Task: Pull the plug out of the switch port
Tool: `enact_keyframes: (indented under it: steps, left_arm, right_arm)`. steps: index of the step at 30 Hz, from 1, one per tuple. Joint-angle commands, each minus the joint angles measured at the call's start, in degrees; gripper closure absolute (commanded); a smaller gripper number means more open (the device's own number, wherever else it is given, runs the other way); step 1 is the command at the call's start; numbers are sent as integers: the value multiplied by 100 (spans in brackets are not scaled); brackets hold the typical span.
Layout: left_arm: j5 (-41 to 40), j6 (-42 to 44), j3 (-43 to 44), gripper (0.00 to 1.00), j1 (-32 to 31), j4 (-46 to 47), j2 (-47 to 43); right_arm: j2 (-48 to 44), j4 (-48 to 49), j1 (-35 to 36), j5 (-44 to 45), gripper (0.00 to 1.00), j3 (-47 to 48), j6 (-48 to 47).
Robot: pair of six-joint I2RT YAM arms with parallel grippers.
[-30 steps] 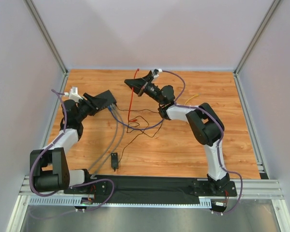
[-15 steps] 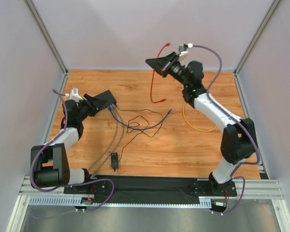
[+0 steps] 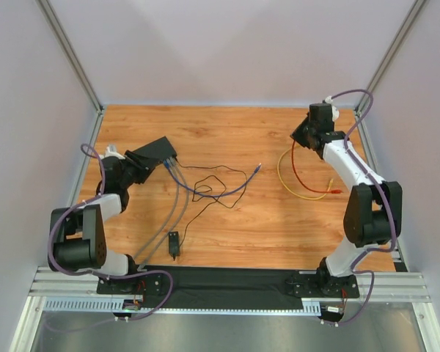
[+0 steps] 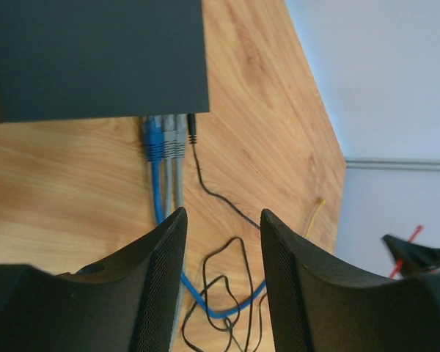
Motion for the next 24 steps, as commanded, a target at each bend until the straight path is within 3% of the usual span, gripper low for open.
enact_keyframes:
  steps: [1, 4, 7, 10, 11, 13, 19, 24]
  left_arm:
    - [-336, -778, -489, 48, -11, 1208, 371]
    - [-617, -928, -718, 49, -63, 1608, 503]
    - [-1039, -789, -727, 48, -230, 1416, 346]
    - [-1189, -674, -648, 47, -274, 1222, 415]
    - [-1215, -674, -631, 46, -274, 1231, 476]
    - [-1251, -717, -631, 45, -274, 1405, 713]
    - [-1163, -884, -692, 44, -283, 2030, 1127]
    - [-1268, -919, -771, 45, -274, 2364, 1268]
  right_arm:
    - [438, -310, -139, 430, 100, -150, -648]
    - [781, -406, -175, 544, 98, -53, -816]
    - [949, -205, -184, 458, 93, -167, -817]
    - [1309, -99, -175, 282, 79, -132, -790]
    - [1380, -116, -175, 264, 64, -88, -833]
    - [1494, -81, -166, 150, 49, -35, -921]
    - [1381, 7, 315, 939, 31, 149, -1431]
    - [1485, 262, 1299, 1711, 27, 754, -2185]
